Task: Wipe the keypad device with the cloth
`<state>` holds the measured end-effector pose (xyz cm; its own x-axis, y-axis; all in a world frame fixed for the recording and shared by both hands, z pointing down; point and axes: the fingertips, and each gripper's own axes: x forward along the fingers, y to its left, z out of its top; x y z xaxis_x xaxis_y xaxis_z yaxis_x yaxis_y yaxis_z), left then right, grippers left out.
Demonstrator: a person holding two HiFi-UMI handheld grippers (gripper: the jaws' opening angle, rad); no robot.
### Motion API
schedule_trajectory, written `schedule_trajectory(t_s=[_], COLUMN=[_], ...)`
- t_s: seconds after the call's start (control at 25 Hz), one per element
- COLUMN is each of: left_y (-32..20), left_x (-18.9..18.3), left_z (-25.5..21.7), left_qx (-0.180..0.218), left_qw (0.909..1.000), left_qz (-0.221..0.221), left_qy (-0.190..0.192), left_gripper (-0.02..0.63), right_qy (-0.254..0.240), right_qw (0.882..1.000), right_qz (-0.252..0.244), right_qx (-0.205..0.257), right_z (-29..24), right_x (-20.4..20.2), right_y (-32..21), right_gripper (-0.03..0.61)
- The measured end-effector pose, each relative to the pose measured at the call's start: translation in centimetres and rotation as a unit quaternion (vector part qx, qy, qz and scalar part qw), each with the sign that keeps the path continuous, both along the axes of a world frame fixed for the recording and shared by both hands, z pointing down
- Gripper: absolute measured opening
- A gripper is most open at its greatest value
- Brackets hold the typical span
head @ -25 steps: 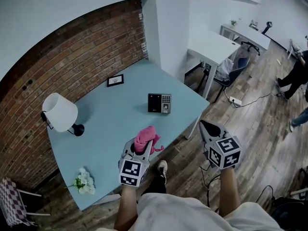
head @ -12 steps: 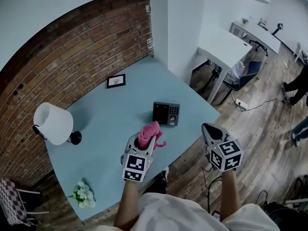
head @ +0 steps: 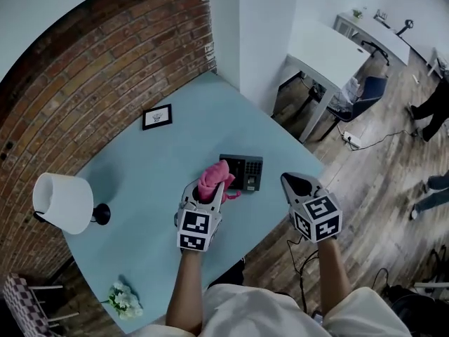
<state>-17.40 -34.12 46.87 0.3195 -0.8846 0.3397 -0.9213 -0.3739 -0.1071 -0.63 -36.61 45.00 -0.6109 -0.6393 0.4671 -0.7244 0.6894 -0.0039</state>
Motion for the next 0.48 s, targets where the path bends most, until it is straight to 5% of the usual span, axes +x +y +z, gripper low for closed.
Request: schedule_trajectory(t_s=[0.48], left_y=[-7.1], left_x=[-1.3], left_z=[5.9], left_qx=[-0.050], left_qw=[0.9985], left_qz=[-0.006], left_qy=[0.021], left_gripper=[0.124], right_qy=[0.047], right_qw=[0.998], right_qz=[-0.024], right_qx=[-0.028], right_z=[6.0], right_x=[-4.0], right_y=[-6.4], right_gripper=[0.023])
